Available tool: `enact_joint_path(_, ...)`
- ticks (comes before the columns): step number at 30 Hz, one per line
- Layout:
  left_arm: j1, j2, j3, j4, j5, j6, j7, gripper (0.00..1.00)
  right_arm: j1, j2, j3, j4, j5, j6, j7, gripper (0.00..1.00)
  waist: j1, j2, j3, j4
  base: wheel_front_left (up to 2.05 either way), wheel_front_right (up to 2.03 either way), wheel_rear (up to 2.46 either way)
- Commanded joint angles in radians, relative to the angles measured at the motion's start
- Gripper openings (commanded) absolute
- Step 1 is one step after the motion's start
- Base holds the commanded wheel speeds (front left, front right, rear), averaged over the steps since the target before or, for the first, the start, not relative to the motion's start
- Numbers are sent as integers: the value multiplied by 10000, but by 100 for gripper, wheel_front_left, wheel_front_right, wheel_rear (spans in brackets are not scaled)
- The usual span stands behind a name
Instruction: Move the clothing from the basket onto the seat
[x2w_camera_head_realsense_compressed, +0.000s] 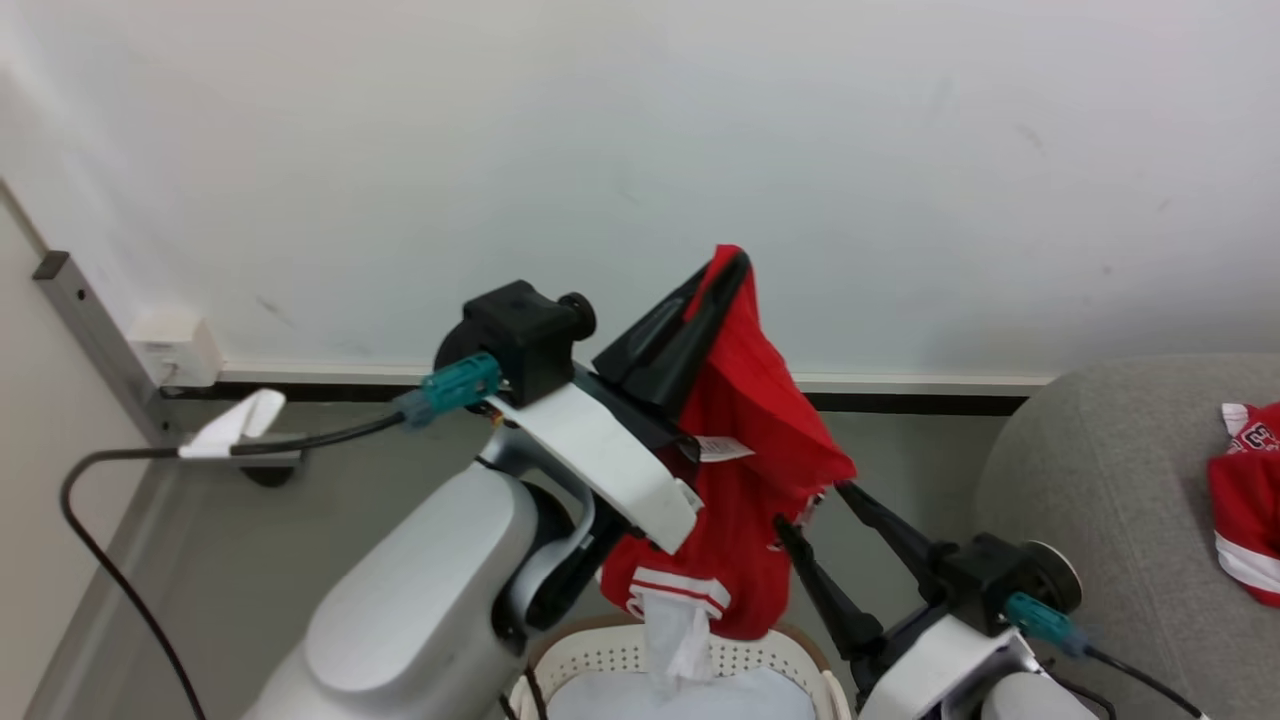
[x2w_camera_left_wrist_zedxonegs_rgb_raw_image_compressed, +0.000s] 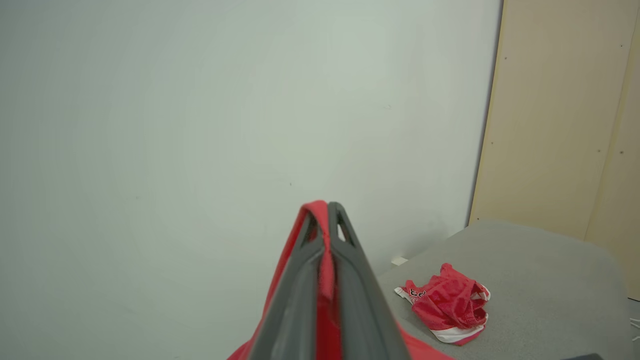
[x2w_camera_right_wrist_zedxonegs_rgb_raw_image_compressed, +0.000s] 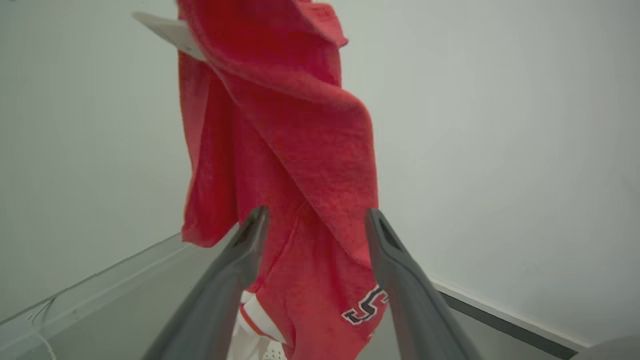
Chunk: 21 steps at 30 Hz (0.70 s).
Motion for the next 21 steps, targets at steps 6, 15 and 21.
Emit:
enact_joint_path(6,-67,-291,-460,-189,73,-165,147,0,-993,380,373,1984,-31,-21,-340,100,-1,0,-151,766,0,0,0)
enact_joint_path(15,72,-653,-1033,-708,-28,-287,376,0,-1461,516,1129,3682,655,-21,-586,100,-1,0,-339,1651,0,0,0)
enact_joint_path(21,112,-654,-1155,-952,-58,-290,489,0,-1680,693,1420,4101,1246,-21,-676,0,-1,0,-385,1923,0,0,0)
